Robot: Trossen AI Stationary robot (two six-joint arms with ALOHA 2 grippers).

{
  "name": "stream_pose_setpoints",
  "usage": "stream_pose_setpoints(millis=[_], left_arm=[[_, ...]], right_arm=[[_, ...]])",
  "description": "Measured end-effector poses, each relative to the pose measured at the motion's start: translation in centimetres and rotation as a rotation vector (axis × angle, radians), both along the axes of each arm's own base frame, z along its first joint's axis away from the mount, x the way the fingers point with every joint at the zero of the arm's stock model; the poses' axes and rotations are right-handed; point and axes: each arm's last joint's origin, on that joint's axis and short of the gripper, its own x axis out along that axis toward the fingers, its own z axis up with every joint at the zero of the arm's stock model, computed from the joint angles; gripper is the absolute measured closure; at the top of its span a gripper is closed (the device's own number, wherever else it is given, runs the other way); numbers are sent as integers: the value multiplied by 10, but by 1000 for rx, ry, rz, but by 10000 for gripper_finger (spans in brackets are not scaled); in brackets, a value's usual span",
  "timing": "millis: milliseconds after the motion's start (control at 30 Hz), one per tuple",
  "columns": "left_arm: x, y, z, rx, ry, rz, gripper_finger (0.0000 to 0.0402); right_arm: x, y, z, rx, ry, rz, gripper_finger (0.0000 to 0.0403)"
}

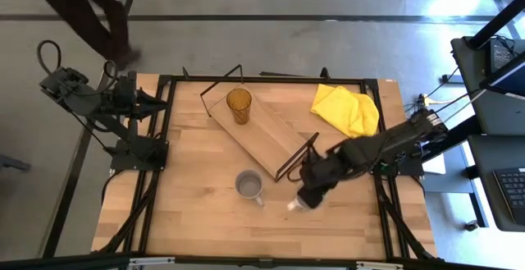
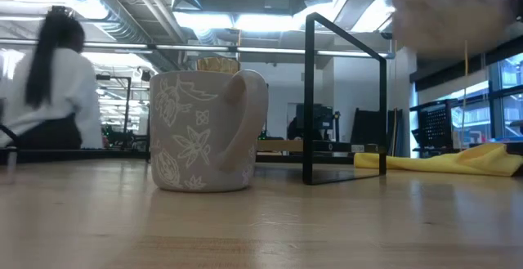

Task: Stack small to large cups/mugs on shelf
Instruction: Put the red patterned mug on the shelf

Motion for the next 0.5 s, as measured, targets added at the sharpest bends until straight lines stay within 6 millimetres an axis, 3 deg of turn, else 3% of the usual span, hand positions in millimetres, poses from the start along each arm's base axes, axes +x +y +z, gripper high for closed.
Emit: stream_pose_setpoints(millis=[133, 267, 400, 500], left_arm=[[0, 0, 0, 2, -3, 8, 370], [0, 0, 0, -3, -4, 10, 370], [0, 0, 0, -17, -8, 16, 370], [0, 0, 0, -22, -9, 18, 370]], right_arm=[[-5, -18, 48, -93, -91, -14, 379], [-9, -38, 83, -231, -201, -9, 379], [-2, -64, 98, -379, -239, 11, 379], [9, -90, 98, -435, -209, 20, 379]])
